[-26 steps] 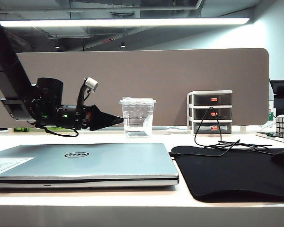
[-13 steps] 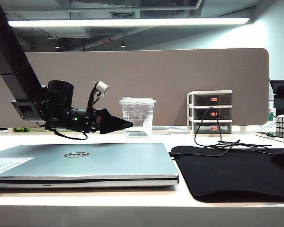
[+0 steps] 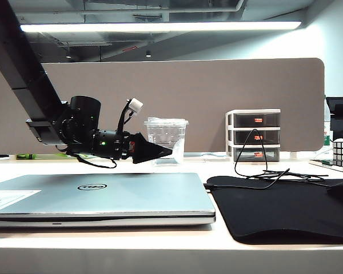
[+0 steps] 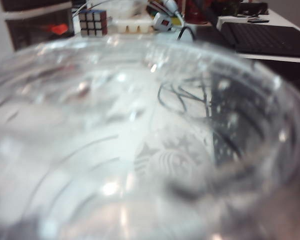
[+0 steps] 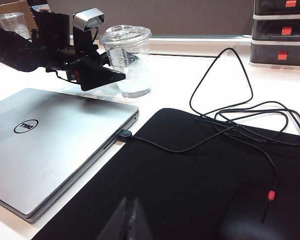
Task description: Pick up the coffee cup and place it over the laptop.
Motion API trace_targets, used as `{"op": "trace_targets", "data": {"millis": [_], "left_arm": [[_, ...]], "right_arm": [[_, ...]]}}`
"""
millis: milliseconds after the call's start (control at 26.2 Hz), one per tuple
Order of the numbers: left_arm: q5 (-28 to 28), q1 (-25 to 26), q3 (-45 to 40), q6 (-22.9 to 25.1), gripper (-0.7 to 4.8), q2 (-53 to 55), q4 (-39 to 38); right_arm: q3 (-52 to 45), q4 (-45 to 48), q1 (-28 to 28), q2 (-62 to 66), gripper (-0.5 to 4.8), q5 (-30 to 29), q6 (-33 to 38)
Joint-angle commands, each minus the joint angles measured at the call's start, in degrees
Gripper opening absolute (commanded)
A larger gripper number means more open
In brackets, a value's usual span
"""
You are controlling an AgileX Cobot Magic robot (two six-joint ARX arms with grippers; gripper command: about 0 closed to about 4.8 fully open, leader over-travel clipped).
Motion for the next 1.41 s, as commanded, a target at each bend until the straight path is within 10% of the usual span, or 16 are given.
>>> {"op": "trace_targets", "data": {"millis": [38,1411], "left_arm": [[0.04,-0.79,1.97,-0.07,4.79,1.22,-0.07],[-2.91,-2.89,3.02,-11.93,4.24,1.73,19.21]], "right_arm": [[-0.37,0.57,0.02,0.0,-0.06,0.07,-0.2],[-0.37,0.59,0.02,0.0,-0.06,0.04,-0.2]]}}
